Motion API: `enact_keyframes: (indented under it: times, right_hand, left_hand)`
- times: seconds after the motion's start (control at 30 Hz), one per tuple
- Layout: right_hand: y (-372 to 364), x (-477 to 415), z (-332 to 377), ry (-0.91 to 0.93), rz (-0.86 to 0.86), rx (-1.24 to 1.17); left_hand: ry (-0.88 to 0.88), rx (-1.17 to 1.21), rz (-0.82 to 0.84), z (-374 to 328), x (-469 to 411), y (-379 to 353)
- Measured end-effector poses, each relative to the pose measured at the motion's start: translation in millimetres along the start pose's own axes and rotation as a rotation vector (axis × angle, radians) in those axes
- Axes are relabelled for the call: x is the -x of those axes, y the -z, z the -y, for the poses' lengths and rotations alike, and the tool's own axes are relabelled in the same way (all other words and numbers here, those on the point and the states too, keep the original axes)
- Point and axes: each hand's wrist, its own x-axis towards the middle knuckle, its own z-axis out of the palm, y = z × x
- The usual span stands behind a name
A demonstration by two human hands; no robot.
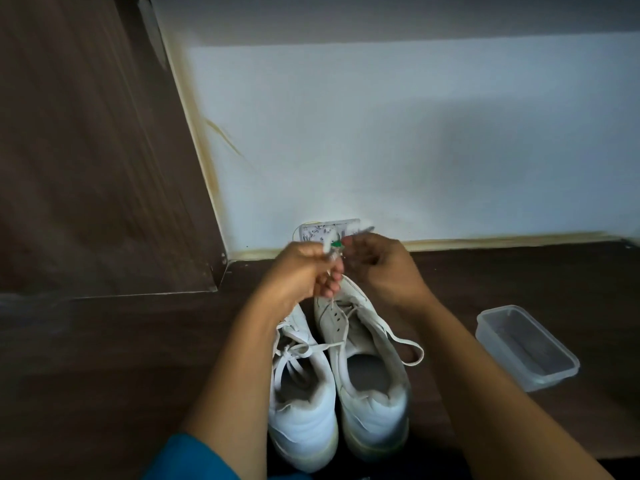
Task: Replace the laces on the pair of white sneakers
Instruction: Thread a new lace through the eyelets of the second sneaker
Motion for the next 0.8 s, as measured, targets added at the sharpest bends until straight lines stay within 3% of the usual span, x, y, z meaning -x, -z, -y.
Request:
enact_keyframes:
  times: [0.1, 0.17, 0.27, 0.43, 0.53, 0.7, 0.8]
  right_hand:
    - [8.3, 0.7, -9.4, 0.071, 0.19, 0.635]
    - [9.7, 4.4, -9.7, 0.022, 0.304, 0.794]
    - [9.5, 5.7, -8.1, -0.069, 0.358, 0.821]
    - [13.1, 3.6, -5.4, -0.063, 0.367, 0.864]
    - [15.7, 4.1, -3.8, -0.05, 0.334, 0.874]
    - [12.0, 6.2, -5.9, -0.072, 0.294, 0.772]
    - [1.9, 5.4, -9.5, -0.108, 0.34, 0.796]
  left_hand:
    - [-0.056, 0.06, -0.071, -8.0, 0.7, 6.5]
    - [-0.049, 0.052, -0.101, -6.5, 0.5, 5.1]
    - [0.023, -0.041, -0.185, -1.4, -2.3, 6.4]
    - [0.204, -0.663, -0.139, 4.3, -2.3, 13.0]
    - [0.213, -1.004, -0.164, 10.0, -5.5, 10.6]
    - [0.085, -1.009, -0.104, 17.0, -7.1, -1.4]
    - [0.074, -1.064, 0.084, 14.8, -5.0, -7.8]
